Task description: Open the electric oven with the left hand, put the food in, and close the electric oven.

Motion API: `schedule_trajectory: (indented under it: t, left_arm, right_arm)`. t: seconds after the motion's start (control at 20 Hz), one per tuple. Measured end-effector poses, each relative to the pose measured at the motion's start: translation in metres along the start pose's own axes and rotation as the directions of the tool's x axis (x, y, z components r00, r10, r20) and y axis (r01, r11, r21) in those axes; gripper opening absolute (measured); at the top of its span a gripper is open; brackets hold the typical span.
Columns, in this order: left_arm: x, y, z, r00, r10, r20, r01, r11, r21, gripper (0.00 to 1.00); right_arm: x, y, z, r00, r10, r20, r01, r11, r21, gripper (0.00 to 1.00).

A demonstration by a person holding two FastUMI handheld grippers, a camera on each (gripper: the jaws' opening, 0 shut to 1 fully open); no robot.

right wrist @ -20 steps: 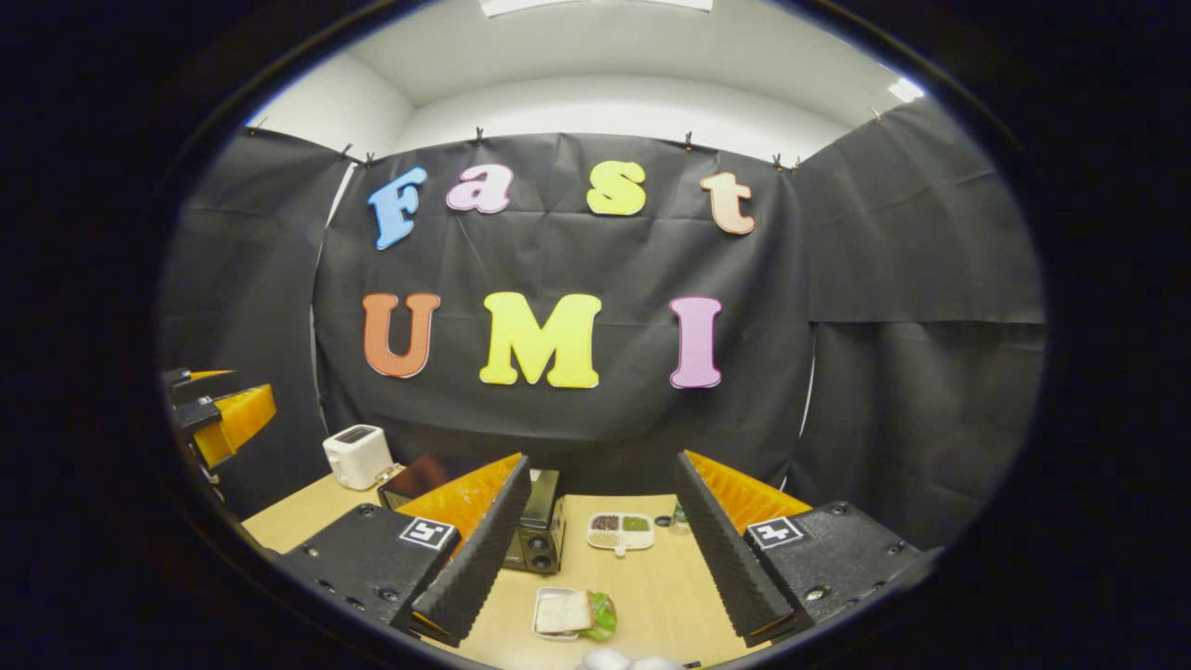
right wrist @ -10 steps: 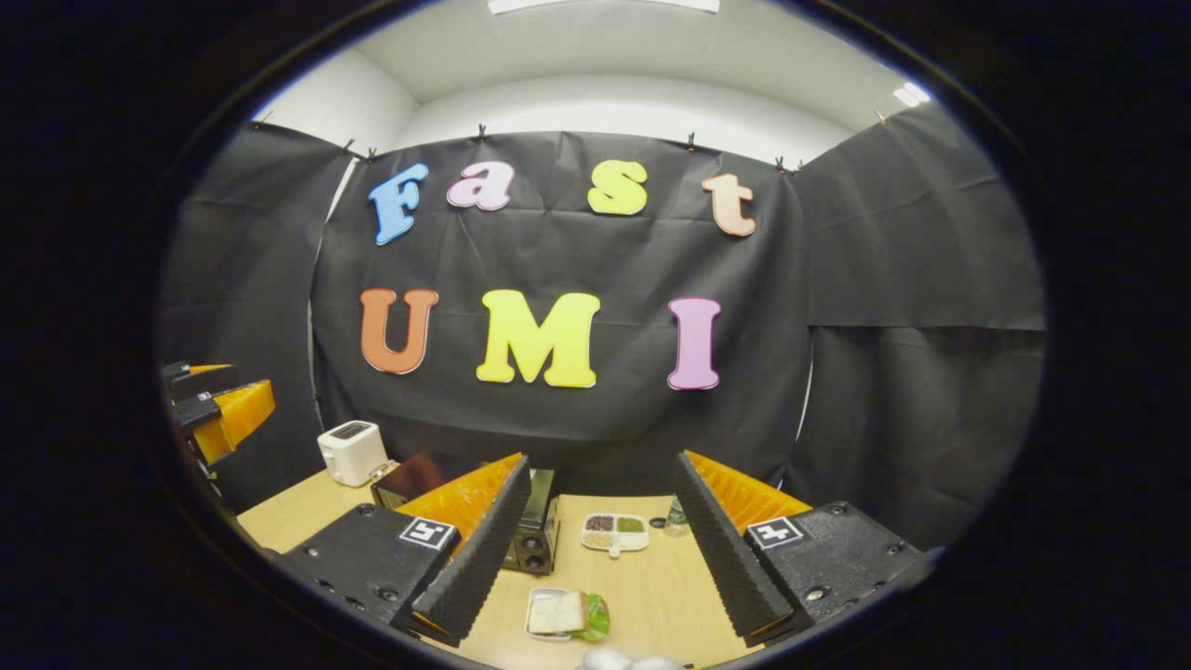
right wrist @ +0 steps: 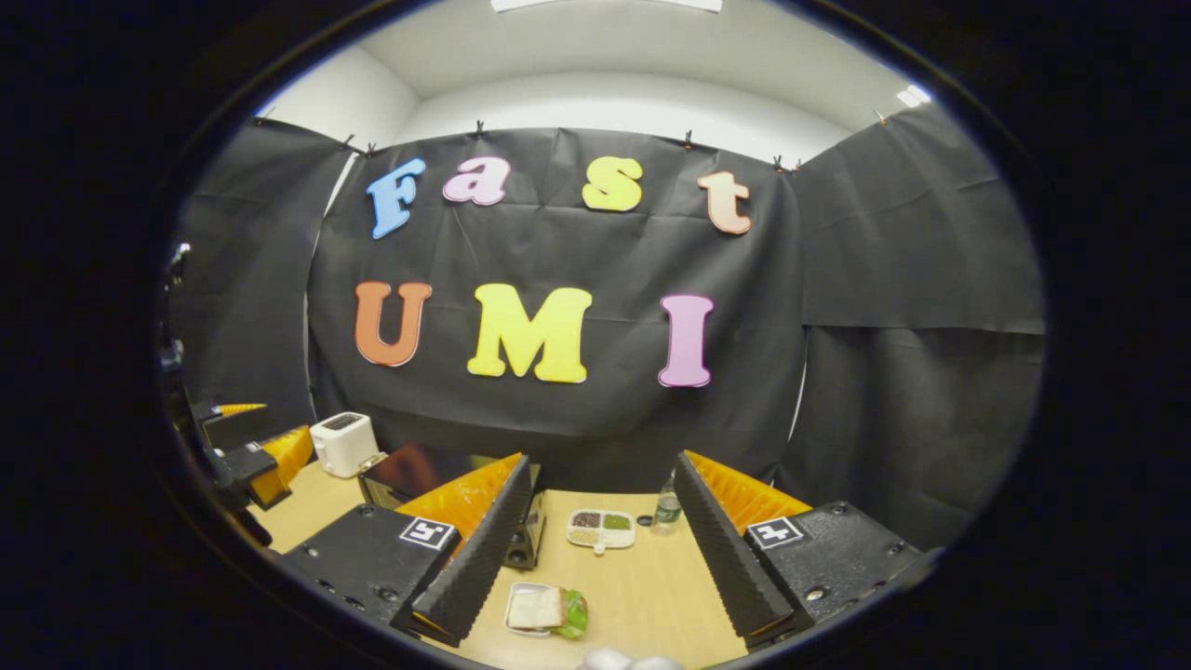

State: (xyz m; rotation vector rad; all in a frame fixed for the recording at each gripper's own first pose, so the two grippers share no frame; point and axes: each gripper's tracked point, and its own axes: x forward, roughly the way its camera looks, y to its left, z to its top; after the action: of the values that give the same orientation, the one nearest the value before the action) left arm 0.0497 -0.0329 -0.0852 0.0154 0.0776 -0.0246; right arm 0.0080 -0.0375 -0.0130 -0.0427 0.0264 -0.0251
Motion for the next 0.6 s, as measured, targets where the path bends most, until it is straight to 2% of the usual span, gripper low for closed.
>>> schedule_trajectory:
  t: [0.1,0.15,0.25,0.3,0.35,0.4,0.5,0.6]
  left_arm:
    - [0.015,-0.009,-0.021,1.000,-0.005,-0.026,0.005,1.000,0.002,0.95]
    - [0.023,-0.015,-0.032,0.999,-0.012,-0.034,0.012,1.000,0.001,0.95]
    - [0.042,-0.028,-0.050,0.999,-0.034,-0.042,0.034,0.999,0.000,0.95]
    - [0.051,-0.033,-0.063,0.997,-0.042,-0.064,0.042,0.999,0.001,1.00]
    - [0.060,-0.038,-0.075,0.996,-0.053,-0.077,0.053,0.999,-0.004,0.95]
    - [0.068,-0.042,-0.087,0.993,-0.058,-0.100,0.057,0.998,-0.010,0.95]
    - [0.086,-0.044,-0.105,0.991,-0.053,-0.121,0.052,0.999,-0.012,0.95]
    - [0.104,-0.047,-0.119,0.988,-0.051,-0.149,0.048,0.999,-0.019,0.95]
  right_arm:
    - [0.002,-0.011,-0.004,1.000,-0.012,-0.012,0.012,1.000,-0.011,0.96]
    - [0.002,-0.016,-0.007,1.000,-0.019,-0.018,0.019,1.000,-0.013,0.99]
    - [0.002,-0.024,-0.009,0.999,-0.031,-0.022,0.031,0.999,-0.018,0.96]
    - [0.003,-0.029,-0.010,0.999,-0.041,-0.025,0.040,0.999,-0.026,0.96]
    - [0.004,-0.033,-0.014,0.998,-0.051,-0.035,0.049,0.998,-0.036,0.99]
    - [0.006,-0.037,-0.017,0.997,-0.060,-0.046,0.058,0.997,-0.044,0.96]
    - [0.010,-0.046,-0.025,0.994,-0.084,-0.076,0.080,0.995,-0.055,0.96]
    - [0.013,-0.052,-0.032,0.990,-0.100,-0.100,0.096,0.994,-0.046,1.00]
